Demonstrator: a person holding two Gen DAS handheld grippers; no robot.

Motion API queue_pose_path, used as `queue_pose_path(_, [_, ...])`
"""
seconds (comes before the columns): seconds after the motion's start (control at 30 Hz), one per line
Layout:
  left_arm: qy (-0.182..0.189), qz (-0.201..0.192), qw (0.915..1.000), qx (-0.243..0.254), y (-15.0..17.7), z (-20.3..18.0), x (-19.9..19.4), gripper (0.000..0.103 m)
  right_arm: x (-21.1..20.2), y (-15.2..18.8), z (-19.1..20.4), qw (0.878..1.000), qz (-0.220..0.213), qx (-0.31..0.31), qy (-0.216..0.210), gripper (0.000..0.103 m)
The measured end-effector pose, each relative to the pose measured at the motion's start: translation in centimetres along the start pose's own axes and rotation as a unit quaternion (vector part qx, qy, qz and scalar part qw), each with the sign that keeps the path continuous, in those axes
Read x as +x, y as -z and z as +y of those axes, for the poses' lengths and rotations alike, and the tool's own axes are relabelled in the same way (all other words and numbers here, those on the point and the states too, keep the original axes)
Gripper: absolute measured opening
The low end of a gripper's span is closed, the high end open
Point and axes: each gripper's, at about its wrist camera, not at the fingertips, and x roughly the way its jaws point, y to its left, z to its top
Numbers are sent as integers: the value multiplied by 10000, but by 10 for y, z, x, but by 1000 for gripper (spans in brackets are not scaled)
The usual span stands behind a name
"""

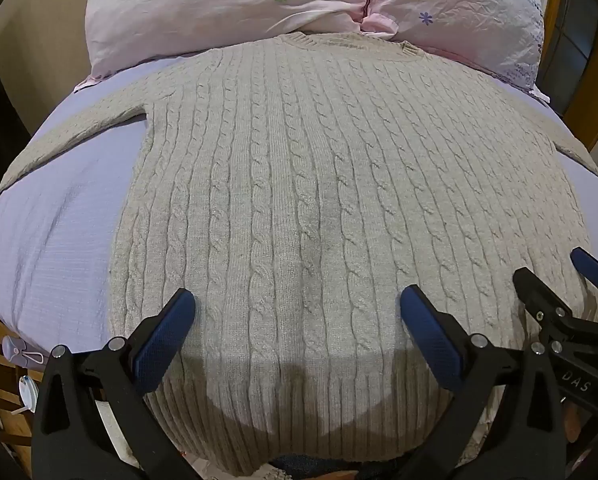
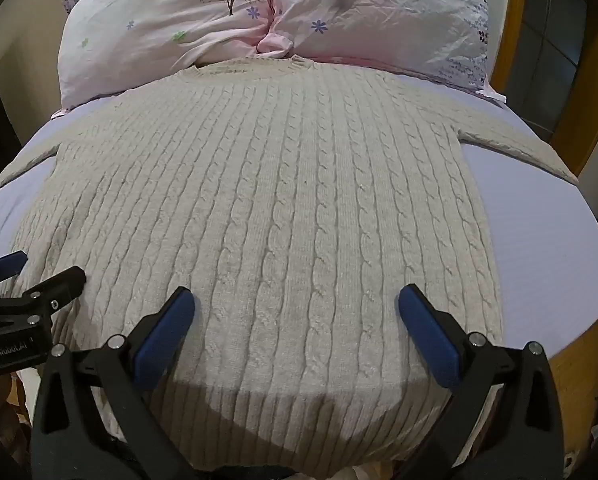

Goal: Fold small clothes

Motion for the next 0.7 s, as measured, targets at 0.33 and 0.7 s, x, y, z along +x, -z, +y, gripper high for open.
queue_pose_path(0.33, [-2,-6,10000,1,0,0,0,102,2,0,0,10000,17,-4,4,101])
queue_pose_path(0.7, [-2,-9,10000,1,0,0,0,102,1,1,0,10000,16,-3,5,101])
